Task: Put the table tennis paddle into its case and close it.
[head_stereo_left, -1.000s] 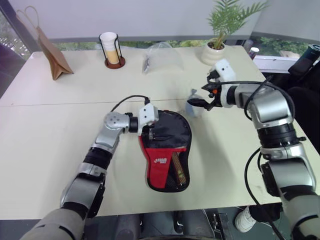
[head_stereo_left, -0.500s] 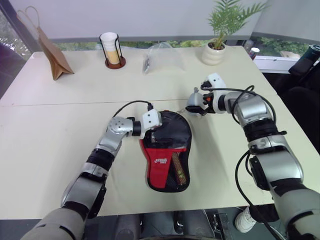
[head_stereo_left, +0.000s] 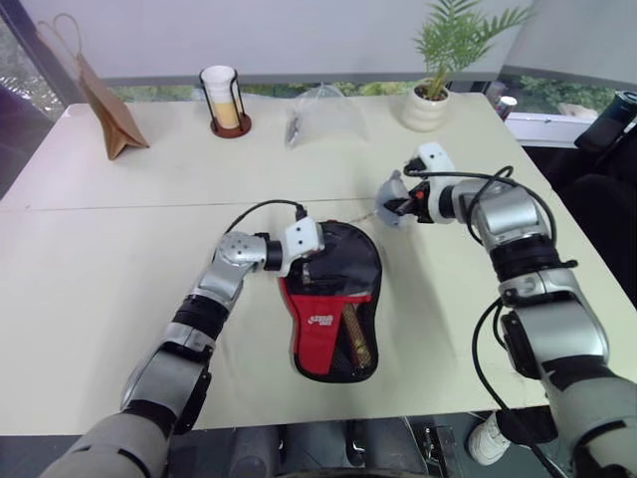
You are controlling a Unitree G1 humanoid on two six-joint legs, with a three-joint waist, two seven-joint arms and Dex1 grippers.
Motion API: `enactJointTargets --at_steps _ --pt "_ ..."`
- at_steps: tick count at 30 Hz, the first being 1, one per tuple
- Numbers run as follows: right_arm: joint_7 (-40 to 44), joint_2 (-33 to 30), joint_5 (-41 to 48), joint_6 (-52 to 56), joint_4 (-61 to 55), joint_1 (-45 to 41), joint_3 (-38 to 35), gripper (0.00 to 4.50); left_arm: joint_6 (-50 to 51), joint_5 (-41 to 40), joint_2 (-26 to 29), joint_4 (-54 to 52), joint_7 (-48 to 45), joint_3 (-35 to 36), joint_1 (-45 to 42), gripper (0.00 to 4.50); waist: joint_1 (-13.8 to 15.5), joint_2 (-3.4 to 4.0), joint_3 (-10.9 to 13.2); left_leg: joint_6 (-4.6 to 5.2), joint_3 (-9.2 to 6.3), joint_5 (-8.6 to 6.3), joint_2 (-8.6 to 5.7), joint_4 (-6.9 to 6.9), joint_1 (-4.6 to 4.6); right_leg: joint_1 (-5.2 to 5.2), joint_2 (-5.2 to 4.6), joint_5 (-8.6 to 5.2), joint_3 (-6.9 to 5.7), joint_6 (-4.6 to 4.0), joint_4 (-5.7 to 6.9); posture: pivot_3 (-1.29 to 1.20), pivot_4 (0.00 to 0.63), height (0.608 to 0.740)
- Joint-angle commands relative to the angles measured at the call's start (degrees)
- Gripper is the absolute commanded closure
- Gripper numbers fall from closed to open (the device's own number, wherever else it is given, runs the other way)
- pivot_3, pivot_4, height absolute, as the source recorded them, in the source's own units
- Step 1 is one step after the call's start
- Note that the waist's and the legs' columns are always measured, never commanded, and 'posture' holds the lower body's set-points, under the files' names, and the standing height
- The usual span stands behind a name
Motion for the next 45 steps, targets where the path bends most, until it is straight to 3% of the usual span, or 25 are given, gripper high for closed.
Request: enactJointTargets --at_steps 1,12,24,33,45 --pt "1.13 -2.38 -0.7 1.95 -6.65 1.65 0.73 4.43 2.09 3.52 1.19 2.36 -0.04 -2.64 0.91 0.06 -0.05 0.02 -0.01 0.0 0.0 0.0 0.0 0.0 0.01 0.0 0.0 0.0 0.0 0.0 0.0 0.0 0.15 0.74" --pt "3.98 -9.4 -1.64 7.41 -24.14 10.21 4.43 4.43 2.51 3.36 1.22 3.71 0.61 -3.1 0.03 0.06 0.12 0.03 -0.02 0.0 -0.04 0.0 0.0 0.03 0.04 0.06 0.0 -0.02 -0.01 -0.03 -0.02 0.0 0.15 0.74" --pt "7.05 -19.35 -3.08 5.94 -37.07 17.72 6.92 4.43 2.63 3.72 0.77 4.14 1.54 -3.81 0.23 0.06 0.3 0.02 -0.03 0.0 -0.07 0.0 -0.01 0.07 0.14 0.18 -0.01 -0.12 -0.01 -0.21 -0.05 0.0 0.15 0.74" --pt "14.2 -27.45 0.37 4.4 -49.82 25.26 5.63 4.43 2.98 3.91 0.59 3.77 1.95 -4.12 0.6 0.06 0.96 0.02 -0.03 0.0 -0.08 -0.01 -0.01 0.08 0.17 0.22 -0.01 -0.15 0.0 -0.24 -0.1 0.0 0.15 0.74" --pt "18.54 -32.39 4.15 -1.3 -58.37 32.72 2.09 4.43 3.15 3.94 0.65 3.88 2.58 -4.45 0.37 0.06 1.34 -0.01 -0.04 -0.01 -0.09 -0.01 -0.01 0.09 0.25 0.32 -0.01 -0.16 0.0 -0.25 -0.14 0.0 0.15 0.74"
